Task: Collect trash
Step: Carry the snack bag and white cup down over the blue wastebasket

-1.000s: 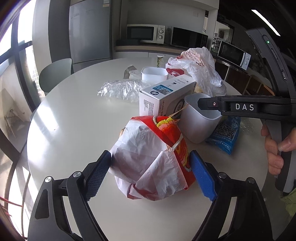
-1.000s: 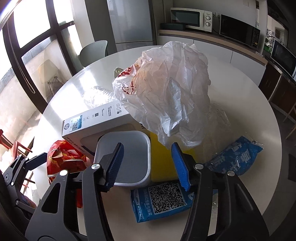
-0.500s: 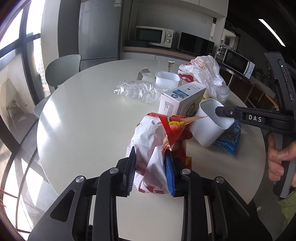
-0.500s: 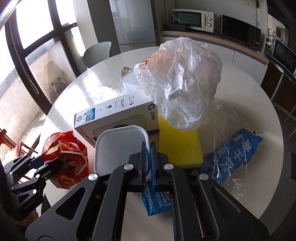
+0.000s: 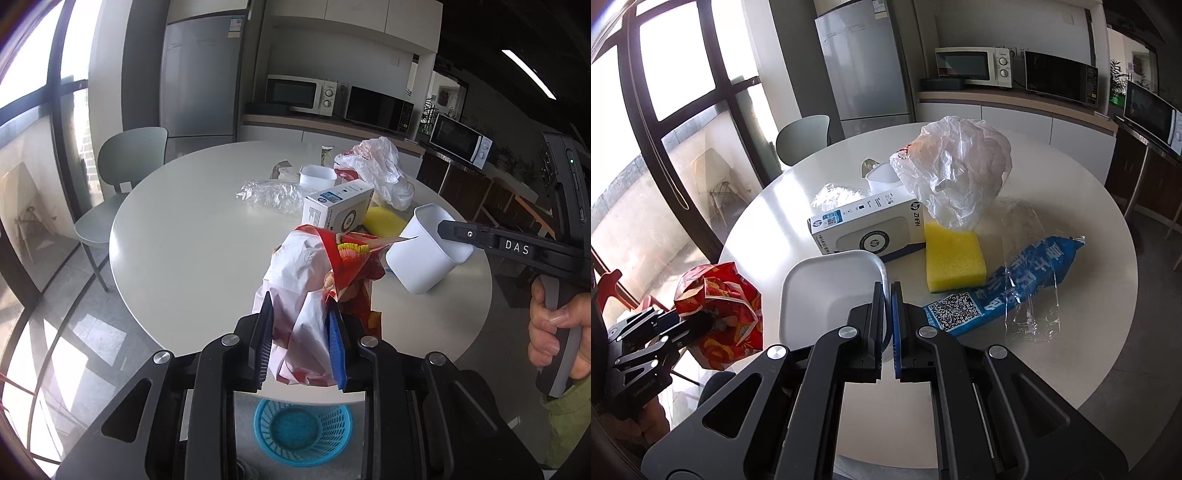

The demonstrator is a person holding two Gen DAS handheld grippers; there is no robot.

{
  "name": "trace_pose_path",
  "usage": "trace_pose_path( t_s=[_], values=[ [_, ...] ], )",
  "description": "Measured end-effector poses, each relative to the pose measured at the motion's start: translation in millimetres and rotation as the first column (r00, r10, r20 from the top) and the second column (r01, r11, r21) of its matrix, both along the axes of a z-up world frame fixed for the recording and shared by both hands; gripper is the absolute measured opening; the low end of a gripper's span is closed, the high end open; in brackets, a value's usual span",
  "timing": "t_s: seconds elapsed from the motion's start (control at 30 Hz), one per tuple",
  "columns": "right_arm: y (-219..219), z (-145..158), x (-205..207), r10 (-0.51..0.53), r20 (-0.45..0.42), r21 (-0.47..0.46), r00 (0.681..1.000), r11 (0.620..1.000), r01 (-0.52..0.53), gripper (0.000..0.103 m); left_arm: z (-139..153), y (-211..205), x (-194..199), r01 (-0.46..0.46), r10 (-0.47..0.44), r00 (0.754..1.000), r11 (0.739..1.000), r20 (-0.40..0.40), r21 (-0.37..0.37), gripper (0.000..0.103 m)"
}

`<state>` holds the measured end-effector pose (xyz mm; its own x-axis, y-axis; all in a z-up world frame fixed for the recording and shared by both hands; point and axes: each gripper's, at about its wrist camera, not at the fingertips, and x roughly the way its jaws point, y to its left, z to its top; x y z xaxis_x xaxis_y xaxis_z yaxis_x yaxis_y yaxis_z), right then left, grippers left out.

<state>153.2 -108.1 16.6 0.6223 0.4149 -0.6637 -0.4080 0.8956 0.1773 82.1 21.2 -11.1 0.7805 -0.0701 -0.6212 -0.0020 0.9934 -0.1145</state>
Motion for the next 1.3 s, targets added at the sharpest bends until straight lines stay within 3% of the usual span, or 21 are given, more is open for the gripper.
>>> trace_pose_path(
  t_s=[0.27,0.6,0.73,0.93,1.3],
  values=[
    [-24.7,0.3,-61.5,0.008,0.014,0.019,1.0,1.0,-0.009,0.004,-3.4,-2.9,-41.2,0.026,-0.026,1.0,1.0,-0.007,-0.002,0.025],
    [-42.3,-12.4,-119.7,0.043,-0.025,0.026,0.999,0.999,-0.042,0.004,-29.6,-19.4,-74.3,0.099,-0.097,0.991,0.995,-0.091,0.012,0.025],
    [-43.0,-20.6,-137.8,0.029,-0.008,-0.045,1.0,0.999,-0.029,0.004,-49.6,-21.8,-77.4,0.11,-0.108,0.982,0.994,-0.154,0.004,0.025],
    [-42.4,-52.2,-146.5,0.043,-0.058,-0.075,0.997,0.996,-0.047,0.004,-78.4,-30.1,-74.3,0.133,-0.128,0.967,0.991,-0.218,0.005,0.025],
    [-31.4,-141.5,-126.5,0.033,-0.203,-0.087,0.979,0.995,-0.052,0.004,-150.6,-23.4,-42.2,0.083,-0.08,0.928,0.997,-0.364,-0.009,0.025]
  ],
)
